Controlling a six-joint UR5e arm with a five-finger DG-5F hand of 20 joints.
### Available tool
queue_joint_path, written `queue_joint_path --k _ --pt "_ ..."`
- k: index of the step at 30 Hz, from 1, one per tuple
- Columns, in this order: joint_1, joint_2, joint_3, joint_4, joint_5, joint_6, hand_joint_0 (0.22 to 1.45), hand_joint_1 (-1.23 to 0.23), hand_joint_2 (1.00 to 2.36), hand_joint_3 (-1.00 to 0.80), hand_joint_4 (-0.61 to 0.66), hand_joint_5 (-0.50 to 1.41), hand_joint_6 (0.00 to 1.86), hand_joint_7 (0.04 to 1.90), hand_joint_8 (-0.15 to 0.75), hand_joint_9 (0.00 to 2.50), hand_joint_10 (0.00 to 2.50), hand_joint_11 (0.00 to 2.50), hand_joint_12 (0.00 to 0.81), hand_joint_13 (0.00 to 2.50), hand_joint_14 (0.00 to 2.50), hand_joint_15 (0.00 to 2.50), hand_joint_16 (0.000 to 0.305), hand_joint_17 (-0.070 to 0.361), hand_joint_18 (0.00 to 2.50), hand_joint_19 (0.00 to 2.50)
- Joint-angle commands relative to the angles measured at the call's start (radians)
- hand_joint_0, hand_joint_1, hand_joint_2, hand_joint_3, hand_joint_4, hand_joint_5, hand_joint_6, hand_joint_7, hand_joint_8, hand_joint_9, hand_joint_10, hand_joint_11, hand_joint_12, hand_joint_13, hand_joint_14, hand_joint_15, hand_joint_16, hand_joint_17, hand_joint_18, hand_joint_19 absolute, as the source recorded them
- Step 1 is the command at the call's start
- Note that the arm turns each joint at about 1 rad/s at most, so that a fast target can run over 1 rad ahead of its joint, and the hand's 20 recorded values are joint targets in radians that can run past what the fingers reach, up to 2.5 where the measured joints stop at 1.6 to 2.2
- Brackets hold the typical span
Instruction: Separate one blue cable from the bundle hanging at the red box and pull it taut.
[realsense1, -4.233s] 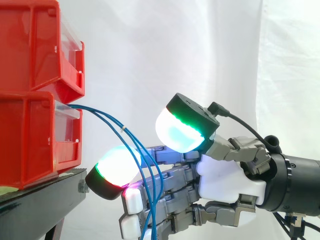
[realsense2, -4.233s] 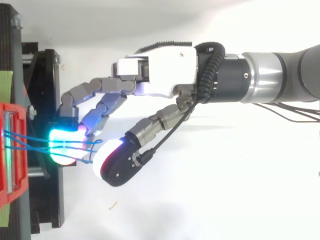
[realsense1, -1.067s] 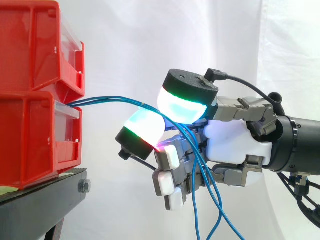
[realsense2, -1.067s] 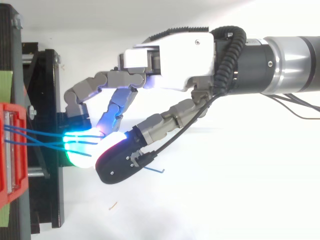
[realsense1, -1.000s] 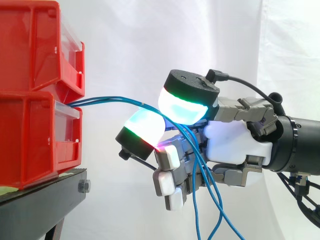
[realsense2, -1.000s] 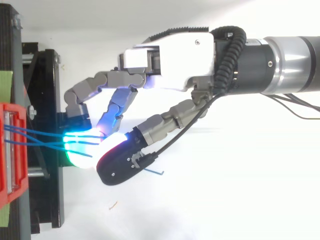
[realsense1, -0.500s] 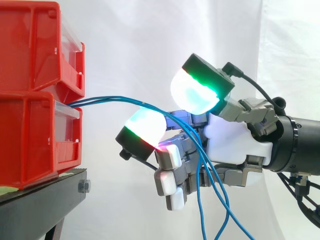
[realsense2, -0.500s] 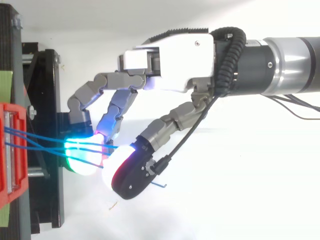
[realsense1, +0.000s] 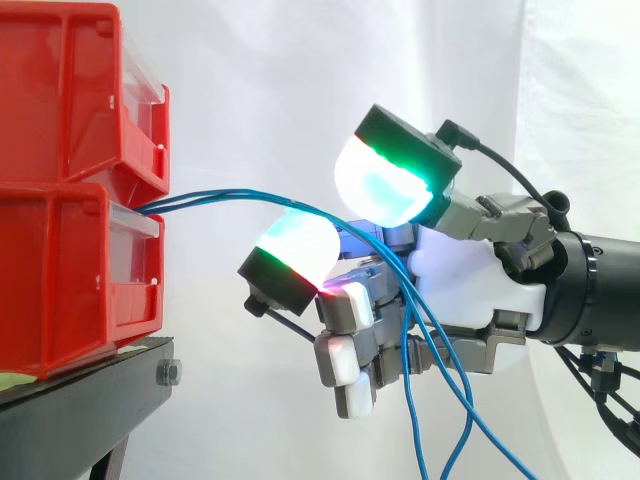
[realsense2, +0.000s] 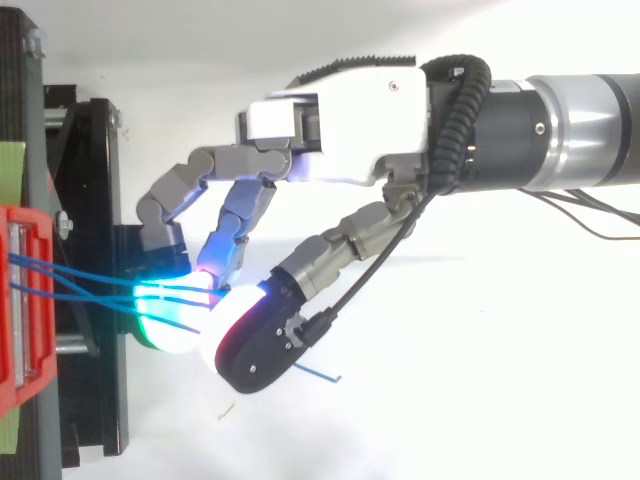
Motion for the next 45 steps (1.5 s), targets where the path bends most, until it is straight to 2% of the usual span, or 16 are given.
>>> queue_joint_path --k 1,6,9,12,14,18,21,25,27,29,31,35,38,40,43,45 --pt "0.001 -0.001 0.000 -0.003 0.000 0.000 0.66 -0.81 1.01 -0.35 0.17 -0.16 0.84 1.09 0.369 0.94 0.02 0.76 0.406 1.00 0.02 0.48 0.046 0.103 0.94 0.51" --pt "0.003 0.001 0.000 -0.003 0.000 0.001 0.72 -0.92 1.01 -0.32 0.10 -0.17 0.86 1.25 0.368 0.91 0.02 0.79 0.404 0.98 0.02 0.48 0.046 0.102 0.95 0.49" --pt "0.003 0.001 0.000 0.000 0.000 0.003 0.75 -0.95 1.01 -0.35 0.12 -0.18 0.90 1.17 0.374 0.92 0.02 0.82 0.401 0.99 0.02 0.49 0.045 0.100 0.96 0.49" --pt "0.003 0.001 0.000 0.002 -0.002 0.001 0.79 -0.96 1.00 -0.46 0.13 -0.18 0.91 1.10 0.365 0.93 0.02 0.82 0.394 0.99 0.02 0.51 0.044 0.099 0.96 0.48" --pt "0.004 0.001 0.000 0.003 -0.002 0.003 0.76 -0.95 1.00 -0.50 0.15 -0.18 0.90 1.08 0.366 0.94 0.02 0.81 0.392 1.00 0.02 0.51 0.044 0.098 0.98 0.48" --pt "0.004 0.001 0.000 0.002 -0.002 0.003 0.59 -0.86 1.00 -0.50 0.19 -0.17 0.88 1.05 0.374 0.98 0.02 0.82 0.400 1.02 0.02 0.53 0.044 0.099 0.98 0.51" --pt "0.004 0.001 0.000 0.003 -0.002 0.003 0.54 -0.77 1.00 -0.50 0.20 -0.16 0.86 1.00 0.383 1.00 0.02 0.80 0.405 1.04 0.02 0.52 0.046 0.104 1.00 0.51" --pt "0.004 0.001 0.000 0.005 0.001 0.001 0.58 -0.59 1.00 -0.50 0.19 -0.14 0.82 1.03 0.378 1.01 0.02 0.78 0.404 1.06 0.02 0.52 0.046 0.103 1.01 0.54" --pt "0.004 0.001 0.000 0.005 0.003 0.000 0.62 -0.57 1.00 -0.50 0.18 -0.14 0.82 1.04 0.376 1.03 0.01 0.79 0.403 1.07 0.02 0.53 0.045 0.102 1.00 0.55" --pt "0.004 0.001 0.000 0.005 0.003 0.000 0.63 -0.60 1.00 -0.45 0.16 -0.14 0.81 1.08 0.382 1.03 0.02 0.79 0.400 1.07 0.02 0.53 0.046 0.103 1.00 0.55" --pt "0.003 0.001 0.000 0.003 0.001 0.000 0.63 -0.67 1.01 -0.31 0.15 -0.15 0.83 1.16 0.387 1.02 0.02 0.79 0.408 1.07 0.02 0.53 0.047 0.105 1.01 0.55" --pt "0.001 0.001 0.000 0.003 0.000 -0.002 0.63 -0.78 1.02 -0.21 0.14 -0.16 0.86 1.18 0.392 0.99 0.01 0.81 0.418 1.06 0.02 0.53 0.048 0.107 1.02 0.53" --pt "0.000 -0.001 0.000 -0.001 0.003 -0.017 0.66 -0.83 1.02 -0.23 0.10 -0.17 0.87 1.18 0.382 0.96 0.01 0.82 0.414 1.04 0.02 0.53 0.047 0.105 1.01 0.53" --pt "-0.002 -0.001 0.000 -0.001 0.000 -0.043 0.72 -0.88 1.01 -0.30 0.04 -0.18 0.89 1.18 0.376 0.96 0.02 0.83 0.401 1.03 0.02 0.53 0.045 0.102 1.01 0.51" --pt "-0.005 -0.001 0.000 -0.003 0.001 -0.063 0.77 -0.93 1.01 -0.40 0.05 -0.19 0.91 1.17 0.370 0.97 0.02 0.84 0.398 1.03 0.02 0.53 0.044 0.100 1.00 0.51" --pt "-0.005 -0.001 0.000 -0.017 -0.002 -0.106 0.79 -0.95 1.00 -0.44 0.04 -0.18 0.91 1.16 0.372 0.98 0.02 0.84 0.394 1.04 0.02 0.53 0.043 0.098 1.00 0.50"
